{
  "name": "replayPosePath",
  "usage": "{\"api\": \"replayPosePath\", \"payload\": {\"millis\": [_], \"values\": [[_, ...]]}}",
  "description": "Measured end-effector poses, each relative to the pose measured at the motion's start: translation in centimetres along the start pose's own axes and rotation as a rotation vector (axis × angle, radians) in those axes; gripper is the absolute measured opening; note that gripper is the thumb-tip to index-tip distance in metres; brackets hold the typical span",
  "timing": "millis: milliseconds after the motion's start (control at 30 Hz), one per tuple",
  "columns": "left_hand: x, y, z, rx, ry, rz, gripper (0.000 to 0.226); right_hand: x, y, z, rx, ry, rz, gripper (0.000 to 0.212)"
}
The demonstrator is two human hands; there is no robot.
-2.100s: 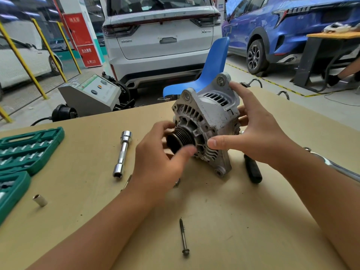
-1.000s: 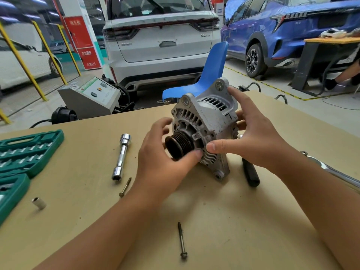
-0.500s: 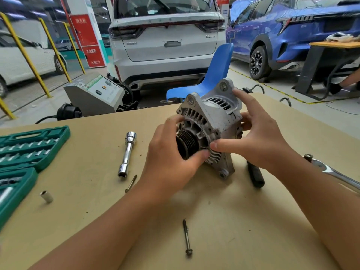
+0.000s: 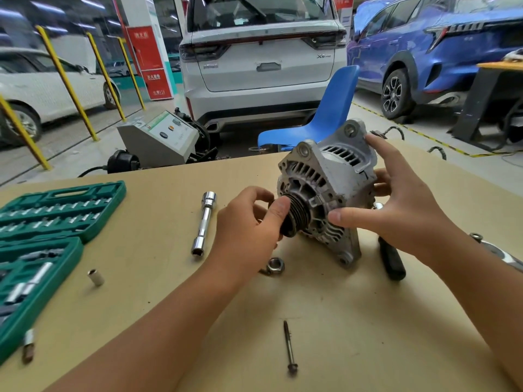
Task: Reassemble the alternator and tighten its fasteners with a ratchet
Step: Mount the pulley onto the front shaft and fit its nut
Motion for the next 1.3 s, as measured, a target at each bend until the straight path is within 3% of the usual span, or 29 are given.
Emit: {"api": "replayPosePath", "payload": {"millis": [67,133,200,300,367,467,500,600,633,767,933,1100,1300], "values": [[0.4,0.3,1.3,-0.159,-0.032,0.033,0.027,0.0,0.0,0.0,-0.003,-0.003,-0.01,0.12],[0.5,0.9,2.1,-0.31,-0.144,0.076,0.044,-0.1,0.1,0.0,-0.01,-0.007,-0.015,0.12],[0.1,0.9,1.3,-0.196,-0.212,0.06,0.056,-0.1,0.1,0.1,-0.019,-0.012,-0.007,0.12],[-1.7,0.4,-1.4,0.112,0.085,-0.123,0.047,-0.2,0.0,0.2,-0.023,-0.02,0.009,0.12],[-1.5,0.5,-0.6,-0.01,0.007,-0.096,0.042,-0.3,-0.1,0.2,-0.025,-0.022,0.011,0.119],[-1.3,1.0,1.9,-0.402,-0.344,-0.022,0.071,-0.3,-0.1,0.2,-0.016,-0.024,0.003,0.116],[-1.4,1.1,1.9,-0.41,-0.349,-0.033,0.077,-0.3,-0.1,0.2,-0.014,-0.025,0.0,0.116],[-1.0,0.5,0.4,-0.096,-0.084,-0.067,0.074,-0.2,-0.1,0.3,-0.017,-0.023,-0.009,0.117],[-0.7,0.3,0.2,-0.077,-0.067,-0.059,0.07,-0.2,-0.1,0.3,-0.017,-0.023,-0.013,0.118],[0.3,1.3,1.3,-0.304,-0.372,-0.066,0.083,-0.2,-0.3,0.6,-0.01,-0.021,-0.033,0.118],[1.5,1.8,0.0,-0.333,-0.538,-0.157,0.056,0.2,-0.8,1.4,-0.004,-0.052,-0.076,0.115],[0.5,1.8,-0.1,-0.38,-0.686,-0.278,0.06,0.0,-0.8,1.6,0.013,-0.09,-0.118,0.111],[-1.1,2.5,-0.2,-0.453,-0.979,-0.382,0.041,0.0,-0.8,1.5,0.005,-0.106,-0.123,0.11]]}}
Point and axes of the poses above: each hand's wrist, its own y-axis away from the middle knuckle, its own x-axis out of the back of the hand, z = x × y, the point moved 8 cm from there along -y, towards the middle knuckle, and after that the axes turned 3 degrees about x, right-handed, at the moved point
